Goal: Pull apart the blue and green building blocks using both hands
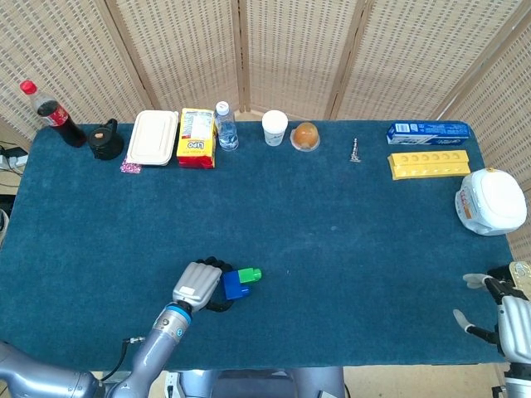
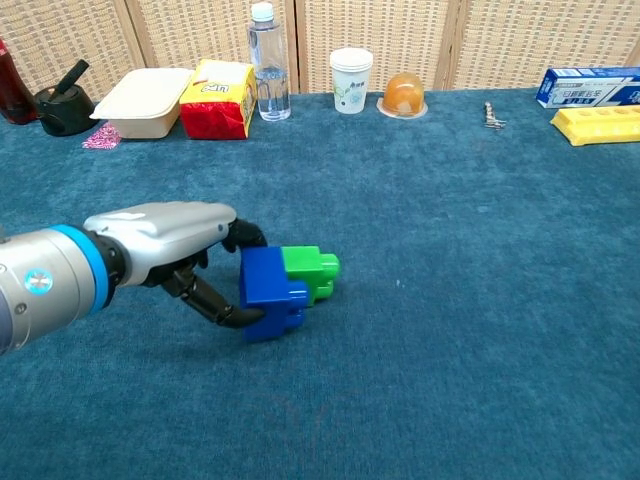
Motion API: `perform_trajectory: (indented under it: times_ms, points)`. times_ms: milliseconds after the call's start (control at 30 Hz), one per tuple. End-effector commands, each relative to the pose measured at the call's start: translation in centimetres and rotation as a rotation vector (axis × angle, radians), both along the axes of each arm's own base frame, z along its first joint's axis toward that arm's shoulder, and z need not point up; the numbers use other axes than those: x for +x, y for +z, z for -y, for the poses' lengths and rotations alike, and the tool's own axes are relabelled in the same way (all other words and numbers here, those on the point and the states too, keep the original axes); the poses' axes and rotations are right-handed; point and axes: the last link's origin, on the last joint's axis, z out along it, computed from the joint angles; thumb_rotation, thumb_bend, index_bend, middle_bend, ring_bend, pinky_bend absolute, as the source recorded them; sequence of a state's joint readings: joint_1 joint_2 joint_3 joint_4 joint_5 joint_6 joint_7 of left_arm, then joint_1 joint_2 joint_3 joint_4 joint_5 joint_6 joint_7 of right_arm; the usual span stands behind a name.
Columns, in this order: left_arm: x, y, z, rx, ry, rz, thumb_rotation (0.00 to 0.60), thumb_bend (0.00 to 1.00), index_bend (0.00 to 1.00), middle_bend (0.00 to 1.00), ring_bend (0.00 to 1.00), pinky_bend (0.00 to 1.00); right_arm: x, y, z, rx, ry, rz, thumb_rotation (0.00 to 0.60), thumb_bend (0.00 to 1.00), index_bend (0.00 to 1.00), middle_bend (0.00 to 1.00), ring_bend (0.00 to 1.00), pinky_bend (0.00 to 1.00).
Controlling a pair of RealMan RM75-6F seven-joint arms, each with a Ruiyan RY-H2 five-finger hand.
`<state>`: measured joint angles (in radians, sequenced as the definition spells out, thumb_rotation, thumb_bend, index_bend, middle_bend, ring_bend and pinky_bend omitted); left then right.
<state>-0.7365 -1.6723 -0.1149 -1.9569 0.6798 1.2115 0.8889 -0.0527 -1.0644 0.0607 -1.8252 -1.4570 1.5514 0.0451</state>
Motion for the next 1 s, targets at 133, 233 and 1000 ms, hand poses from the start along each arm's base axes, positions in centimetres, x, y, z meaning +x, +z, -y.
perform_trajectory:
  times_ms: [133, 233, 1000]
  points:
    - [1.5, 1.5, -1.1, -0.036, -0.153, 0.016, 0.409, 0.42, 0.45, 0.31, 0.21, 0.31, 0.1, -0.4, 0.8, 0.035, 0.024, 0.048, 0.600, 0.26, 0.34, 0.41, 0.38, 0.36]
    - [2.2, 1.9, -1.8, -0.043, -0.216, 0.021, 0.406, 0.42, 0.45, 0.31, 0.21, 0.31, 0.3, -1.1, 1.4, 0.059, 0.045, 0.106, 0.600, 0.26, 0.34, 0.41, 0.40, 0.38]
    - [7.7, 3.8, -6.3, -0.077, -0.260, 0.429, 0.412, 0.43, 0.47, 0.33, 0.24, 0.33, 1.4, -5.3, 5.1, 0.251, 0.064, 0.526, 0.600, 0.25, 0.34, 0.44, 0.48, 0.51]
